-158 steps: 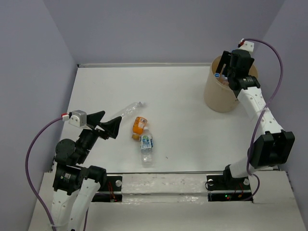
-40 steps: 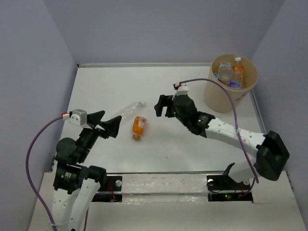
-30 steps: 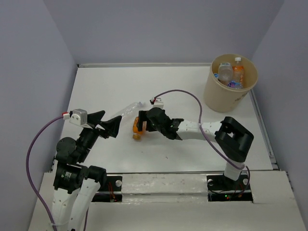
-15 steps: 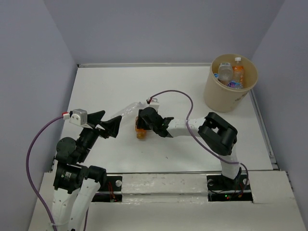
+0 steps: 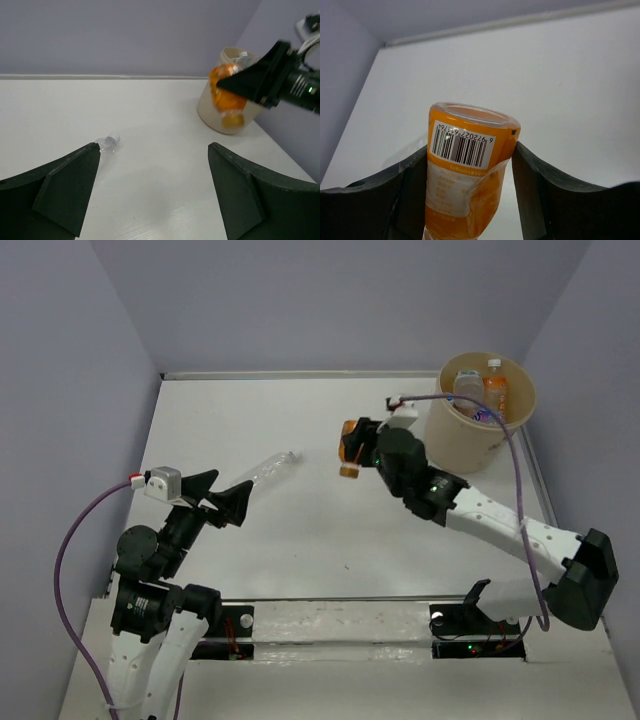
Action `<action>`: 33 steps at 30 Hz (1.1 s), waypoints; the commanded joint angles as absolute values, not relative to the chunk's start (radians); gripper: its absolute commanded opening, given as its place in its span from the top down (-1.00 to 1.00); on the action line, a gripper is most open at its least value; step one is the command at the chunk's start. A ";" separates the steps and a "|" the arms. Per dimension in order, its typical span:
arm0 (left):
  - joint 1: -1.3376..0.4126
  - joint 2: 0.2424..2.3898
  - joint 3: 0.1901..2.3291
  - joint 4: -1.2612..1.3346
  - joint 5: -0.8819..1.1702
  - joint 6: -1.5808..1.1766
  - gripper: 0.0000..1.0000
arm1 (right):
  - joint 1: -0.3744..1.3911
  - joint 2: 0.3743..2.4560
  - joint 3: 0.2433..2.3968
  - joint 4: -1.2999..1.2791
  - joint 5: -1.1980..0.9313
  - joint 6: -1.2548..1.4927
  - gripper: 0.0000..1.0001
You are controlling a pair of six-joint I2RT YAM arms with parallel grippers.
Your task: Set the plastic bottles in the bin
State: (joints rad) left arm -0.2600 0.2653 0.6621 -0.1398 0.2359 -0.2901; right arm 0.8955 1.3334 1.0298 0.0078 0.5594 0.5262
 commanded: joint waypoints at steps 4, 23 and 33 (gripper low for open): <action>-0.258 0.249 0.655 -0.101 0.256 -0.290 -0.98 | 0.485 1.244 1.324 -0.064 0.712 0.129 0.31; -0.284 0.224 0.657 -0.106 0.249 -0.288 -0.98 | 0.000 1.419 1.396 -0.113 0.611 0.092 0.01; -0.287 0.224 0.655 -0.107 0.245 -0.288 -0.98 | 0.000 1.333 1.416 -0.172 0.508 0.196 -0.98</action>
State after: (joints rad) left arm -0.2810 0.2314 0.6617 -0.1398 0.2352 -0.2901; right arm -0.0051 1.4086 1.3777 -0.1661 0.6071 0.1364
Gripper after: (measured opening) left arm 0.990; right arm 0.984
